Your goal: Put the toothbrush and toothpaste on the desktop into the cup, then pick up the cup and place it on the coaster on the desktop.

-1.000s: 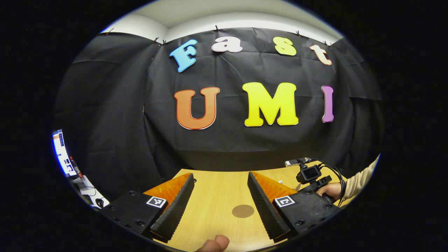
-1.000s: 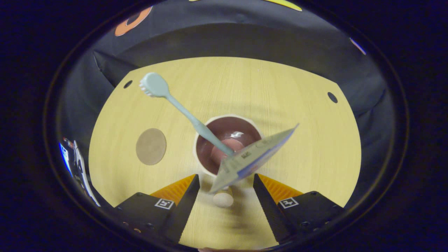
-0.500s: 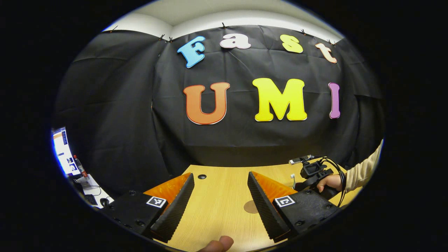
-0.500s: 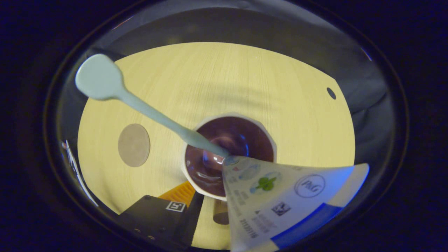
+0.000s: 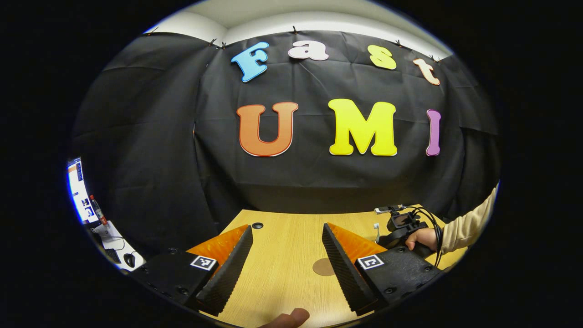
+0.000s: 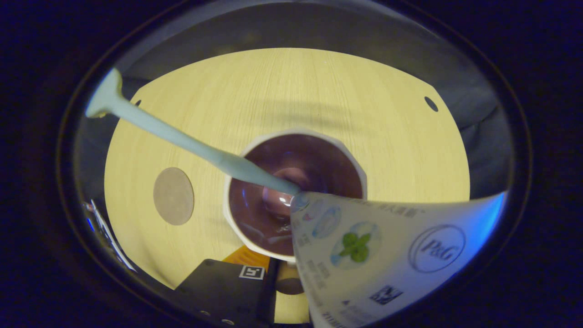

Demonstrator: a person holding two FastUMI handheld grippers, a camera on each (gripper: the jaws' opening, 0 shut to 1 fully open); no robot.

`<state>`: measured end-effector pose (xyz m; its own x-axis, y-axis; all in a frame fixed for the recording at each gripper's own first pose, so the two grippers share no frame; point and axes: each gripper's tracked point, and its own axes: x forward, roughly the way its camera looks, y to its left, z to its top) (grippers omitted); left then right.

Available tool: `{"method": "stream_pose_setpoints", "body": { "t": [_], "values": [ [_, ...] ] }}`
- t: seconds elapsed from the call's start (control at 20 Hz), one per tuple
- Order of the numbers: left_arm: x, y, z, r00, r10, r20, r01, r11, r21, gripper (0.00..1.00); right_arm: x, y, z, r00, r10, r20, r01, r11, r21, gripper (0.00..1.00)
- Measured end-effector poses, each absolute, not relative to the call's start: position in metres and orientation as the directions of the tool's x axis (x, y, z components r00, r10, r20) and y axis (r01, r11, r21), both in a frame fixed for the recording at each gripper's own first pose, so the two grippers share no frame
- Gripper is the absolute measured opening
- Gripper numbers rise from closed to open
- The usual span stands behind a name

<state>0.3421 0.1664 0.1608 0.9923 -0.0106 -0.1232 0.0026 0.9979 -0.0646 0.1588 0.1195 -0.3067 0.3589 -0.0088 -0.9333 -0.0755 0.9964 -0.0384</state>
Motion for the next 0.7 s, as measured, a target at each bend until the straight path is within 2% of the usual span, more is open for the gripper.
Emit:
{"method": "stream_pose_setpoints", "body": {
  "t": [0.35, 0.7],
  "values": [
    [0.342, 0.165, 0.158, 0.991, -0.043, -0.127, 0.033, 0.996, -0.081, 0.96, 0.14, 0.134, -0.282, 0.414, 0.023, -0.91, -0.175, 0.983, -0.054, 0.27],
    [0.334, 0.18, 0.156, 0.992, -0.038, -0.116, 0.028, 0.996, -0.087, 0.96, 0.122, 0.2, -0.271, 0.415, 0.072, -0.907, -0.288, 0.956, -0.056, 0.27]
  ]
}}
